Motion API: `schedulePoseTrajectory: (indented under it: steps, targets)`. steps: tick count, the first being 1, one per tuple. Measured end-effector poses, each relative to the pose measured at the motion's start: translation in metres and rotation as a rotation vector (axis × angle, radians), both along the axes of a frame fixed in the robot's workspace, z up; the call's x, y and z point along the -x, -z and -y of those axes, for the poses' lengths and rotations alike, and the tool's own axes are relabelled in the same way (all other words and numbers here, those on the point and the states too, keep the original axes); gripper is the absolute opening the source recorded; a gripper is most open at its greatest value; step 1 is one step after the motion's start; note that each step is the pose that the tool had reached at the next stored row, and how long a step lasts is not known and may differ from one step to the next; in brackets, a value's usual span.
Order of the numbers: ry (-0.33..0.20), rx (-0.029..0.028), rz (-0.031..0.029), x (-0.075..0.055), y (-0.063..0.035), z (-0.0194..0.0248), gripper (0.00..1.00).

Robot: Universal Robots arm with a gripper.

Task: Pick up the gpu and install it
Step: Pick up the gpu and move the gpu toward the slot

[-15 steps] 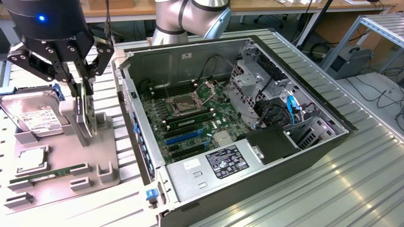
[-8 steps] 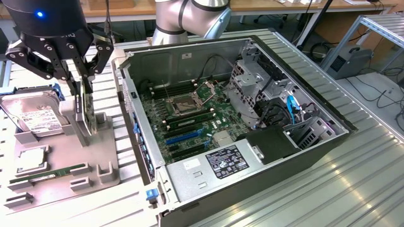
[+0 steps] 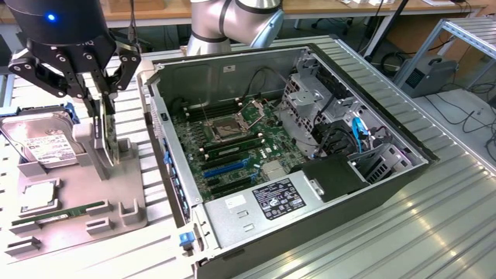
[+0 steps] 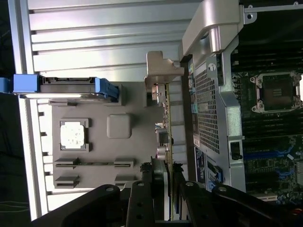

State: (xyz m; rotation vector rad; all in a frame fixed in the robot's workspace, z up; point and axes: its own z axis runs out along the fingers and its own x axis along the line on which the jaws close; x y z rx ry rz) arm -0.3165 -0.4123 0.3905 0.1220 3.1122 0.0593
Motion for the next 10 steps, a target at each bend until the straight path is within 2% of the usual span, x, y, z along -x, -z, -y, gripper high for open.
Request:
schedulePoseTrajectory:
  steps: [4, 10]
  targets:
    - [0.000, 0.0000, -0.0001, -0.001, -0.0006, 0.0000, 0.27]
    - [0.000, 0.0001, 0.0000, -0.002, -0.0106, 0.0000, 0.27]
